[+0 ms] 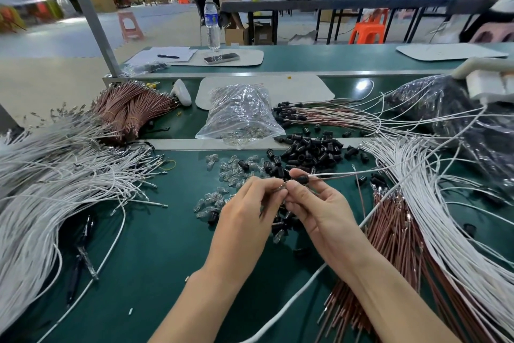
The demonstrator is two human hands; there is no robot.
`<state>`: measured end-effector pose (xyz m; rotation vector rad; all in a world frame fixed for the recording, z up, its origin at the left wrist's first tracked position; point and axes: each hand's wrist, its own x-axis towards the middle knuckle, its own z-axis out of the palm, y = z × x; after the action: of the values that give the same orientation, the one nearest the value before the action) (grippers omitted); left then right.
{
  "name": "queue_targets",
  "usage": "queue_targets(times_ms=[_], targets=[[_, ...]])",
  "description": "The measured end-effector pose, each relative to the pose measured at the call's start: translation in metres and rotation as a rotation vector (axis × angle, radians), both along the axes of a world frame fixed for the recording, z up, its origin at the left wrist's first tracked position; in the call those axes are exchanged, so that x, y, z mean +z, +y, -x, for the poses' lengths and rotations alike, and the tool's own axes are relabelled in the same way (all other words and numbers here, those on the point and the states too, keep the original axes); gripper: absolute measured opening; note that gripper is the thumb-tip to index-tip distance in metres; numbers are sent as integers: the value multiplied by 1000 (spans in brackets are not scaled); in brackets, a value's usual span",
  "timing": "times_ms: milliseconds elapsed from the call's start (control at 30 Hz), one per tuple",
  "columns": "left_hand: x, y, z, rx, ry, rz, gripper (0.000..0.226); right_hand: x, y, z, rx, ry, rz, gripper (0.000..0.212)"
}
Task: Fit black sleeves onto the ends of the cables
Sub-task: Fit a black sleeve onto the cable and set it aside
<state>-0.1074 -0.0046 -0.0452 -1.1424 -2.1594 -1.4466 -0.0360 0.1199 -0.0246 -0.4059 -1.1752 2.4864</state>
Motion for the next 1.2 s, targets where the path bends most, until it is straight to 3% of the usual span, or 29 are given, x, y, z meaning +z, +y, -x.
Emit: queue_targets(times_ms=[233,467,700,833,1033,1200], targets=[[3,2,0,-7,-79,-95,15,5,4,0,7,6,13,29],[2,1,0,-8,-21,-69,16,5,3,-2,-19,-51,-50,26],[1,-2,2,-29,-31,-47,20,6,4,-3,32,-66,-109,37],[1,-2,4,-58,-85,-55,21,6,8,-3,-91,-59,-138,21],[1,-2,6,-79,-120,-75,25,4,9,-5,-235,-145,-462,22],[0,-3,9,-115,-173,-70,21,4,10,-5,-232,-186,-552,28]])
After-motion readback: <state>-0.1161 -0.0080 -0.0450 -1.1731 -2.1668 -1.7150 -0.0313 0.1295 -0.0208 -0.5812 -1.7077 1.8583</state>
